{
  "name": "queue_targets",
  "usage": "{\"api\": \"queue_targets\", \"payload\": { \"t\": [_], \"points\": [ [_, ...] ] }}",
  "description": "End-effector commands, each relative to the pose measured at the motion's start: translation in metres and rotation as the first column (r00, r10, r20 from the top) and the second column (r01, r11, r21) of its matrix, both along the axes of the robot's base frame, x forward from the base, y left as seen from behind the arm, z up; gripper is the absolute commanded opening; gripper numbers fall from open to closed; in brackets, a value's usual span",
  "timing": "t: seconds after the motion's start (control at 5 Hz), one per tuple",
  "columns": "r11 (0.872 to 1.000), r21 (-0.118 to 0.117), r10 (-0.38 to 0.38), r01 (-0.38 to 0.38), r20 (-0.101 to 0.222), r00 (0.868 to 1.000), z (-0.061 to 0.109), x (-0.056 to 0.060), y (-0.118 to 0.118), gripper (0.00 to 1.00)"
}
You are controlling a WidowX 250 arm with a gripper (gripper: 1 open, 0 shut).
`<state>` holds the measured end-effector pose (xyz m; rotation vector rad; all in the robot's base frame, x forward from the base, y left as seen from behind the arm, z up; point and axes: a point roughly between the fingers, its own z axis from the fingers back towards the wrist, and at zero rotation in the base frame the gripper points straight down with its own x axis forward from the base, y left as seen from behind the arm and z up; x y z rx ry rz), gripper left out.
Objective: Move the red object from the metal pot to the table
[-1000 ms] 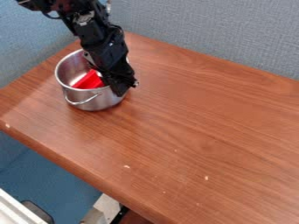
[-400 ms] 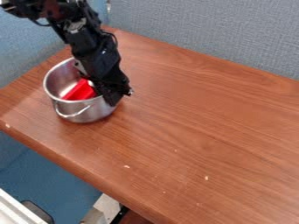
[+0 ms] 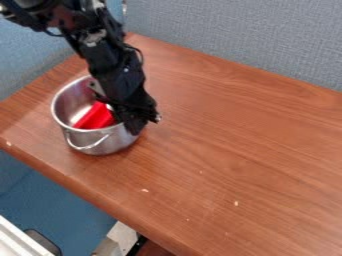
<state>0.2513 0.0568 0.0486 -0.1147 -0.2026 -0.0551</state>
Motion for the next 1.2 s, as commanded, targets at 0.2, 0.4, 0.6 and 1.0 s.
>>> {"api": "queue_targets", "payload": {
  "t": [0.2,0.4,0.6,1.0],
  "points": [
    [0.995,0.006,-0.102,0.103,-0.060,0.993,-0.018,-0.021,-0.050,0.00],
    [0.999,0.007,-0.039,0.040,-0.059,0.997,-0.008,-0.018,-0.076,0.00],
    [1.000,0.001,0.001,-0.001,-0.047,0.999,-0.006,-0.019,-0.079,0.00],
    [1.000,0.014,0.018,-0.018,-0.069,0.997,0.004,-0.011,-0.081,0.00]
  ]
}}
